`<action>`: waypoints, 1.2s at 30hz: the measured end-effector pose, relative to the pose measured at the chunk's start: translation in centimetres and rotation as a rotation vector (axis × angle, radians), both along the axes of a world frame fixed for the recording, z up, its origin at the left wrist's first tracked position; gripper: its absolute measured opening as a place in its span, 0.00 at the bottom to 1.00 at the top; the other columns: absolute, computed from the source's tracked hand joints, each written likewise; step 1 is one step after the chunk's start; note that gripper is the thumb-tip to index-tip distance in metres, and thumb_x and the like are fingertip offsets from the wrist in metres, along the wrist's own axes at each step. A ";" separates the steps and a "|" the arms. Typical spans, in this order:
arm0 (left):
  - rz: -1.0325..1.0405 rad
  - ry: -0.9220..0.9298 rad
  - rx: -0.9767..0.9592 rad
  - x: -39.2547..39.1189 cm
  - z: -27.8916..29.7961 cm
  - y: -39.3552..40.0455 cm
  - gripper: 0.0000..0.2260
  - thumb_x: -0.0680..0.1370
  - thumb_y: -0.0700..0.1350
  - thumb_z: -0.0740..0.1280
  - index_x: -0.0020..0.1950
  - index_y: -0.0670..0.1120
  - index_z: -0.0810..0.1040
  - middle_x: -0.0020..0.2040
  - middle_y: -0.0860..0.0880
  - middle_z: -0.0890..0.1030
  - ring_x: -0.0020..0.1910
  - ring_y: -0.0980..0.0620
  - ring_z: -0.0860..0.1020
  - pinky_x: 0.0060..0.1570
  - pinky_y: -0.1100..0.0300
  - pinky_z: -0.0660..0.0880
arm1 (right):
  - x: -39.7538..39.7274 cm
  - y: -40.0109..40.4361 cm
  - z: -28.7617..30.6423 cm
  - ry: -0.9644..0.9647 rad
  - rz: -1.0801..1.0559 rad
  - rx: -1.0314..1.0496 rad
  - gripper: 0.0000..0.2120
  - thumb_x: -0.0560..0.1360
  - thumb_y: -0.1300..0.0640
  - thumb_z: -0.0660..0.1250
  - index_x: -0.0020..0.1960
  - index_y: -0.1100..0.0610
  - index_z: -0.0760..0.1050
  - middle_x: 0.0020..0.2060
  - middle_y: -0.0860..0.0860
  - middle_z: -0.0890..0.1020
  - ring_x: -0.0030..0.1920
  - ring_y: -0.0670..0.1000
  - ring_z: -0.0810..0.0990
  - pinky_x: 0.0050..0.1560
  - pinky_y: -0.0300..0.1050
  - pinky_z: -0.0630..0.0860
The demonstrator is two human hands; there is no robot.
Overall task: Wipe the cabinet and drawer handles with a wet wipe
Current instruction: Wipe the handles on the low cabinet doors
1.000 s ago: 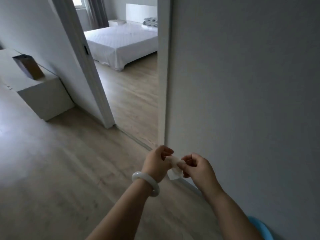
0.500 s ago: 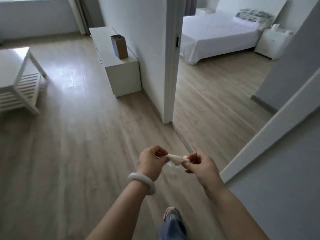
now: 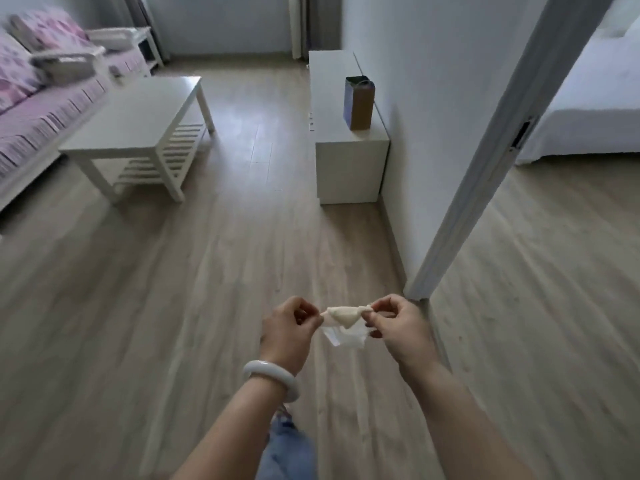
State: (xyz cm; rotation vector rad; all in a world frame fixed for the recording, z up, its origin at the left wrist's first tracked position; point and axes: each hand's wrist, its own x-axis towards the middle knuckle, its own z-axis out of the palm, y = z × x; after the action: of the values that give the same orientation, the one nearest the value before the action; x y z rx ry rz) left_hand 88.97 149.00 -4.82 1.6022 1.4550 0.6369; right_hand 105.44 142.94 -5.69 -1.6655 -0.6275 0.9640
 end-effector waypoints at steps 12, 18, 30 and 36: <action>-0.001 -0.275 -0.137 2.4 1.8 33.2 0.06 0.75 0.36 0.69 0.39 0.43 0.77 0.38 0.44 0.80 0.34 0.47 0.83 0.34 0.55 0.80 | 2.1 30.9 0.2 0.105 -0.055 0.093 0.04 0.73 0.70 0.69 0.42 0.63 0.78 0.41 0.55 0.84 0.44 0.51 0.83 0.52 0.48 0.79; 0.061 -0.568 -0.350 5.7 1.8 45.1 0.06 0.78 0.33 0.64 0.43 0.37 0.78 0.41 0.38 0.80 0.41 0.45 0.80 0.46 0.55 0.80 | 4.4 43.2 0.7 0.246 -0.126 0.144 0.04 0.76 0.65 0.66 0.46 0.66 0.78 0.44 0.60 0.84 0.45 0.55 0.83 0.51 0.49 0.79; 0.252 -0.593 -0.610 14.3 1.0 74.6 0.08 0.74 0.35 0.70 0.52 0.37 0.76 0.41 0.41 0.80 0.35 0.48 0.78 0.35 0.58 0.76 | 14.4 76.7 -1.0 0.455 0.060 0.090 0.14 0.71 0.76 0.67 0.56 0.66 0.75 0.46 0.59 0.81 0.46 0.53 0.82 0.45 0.39 0.81; 0.335 -0.678 -0.566 16.8 1.0 87.1 0.06 0.74 0.30 0.68 0.49 0.37 0.77 0.39 0.44 0.81 0.35 0.49 0.80 0.37 0.60 0.79 | 16.7 89.4 -0.8 0.542 0.100 0.032 0.12 0.73 0.70 0.68 0.56 0.68 0.75 0.50 0.61 0.82 0.49 0.55 0.83 0.53 0.46 0.79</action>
State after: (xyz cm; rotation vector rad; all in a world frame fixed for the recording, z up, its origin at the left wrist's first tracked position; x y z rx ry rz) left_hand 105.81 236.08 -3.77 0.6161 1.2275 0.7710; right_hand 122.18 232.37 -6.45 -1.2709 -0.3561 1.4009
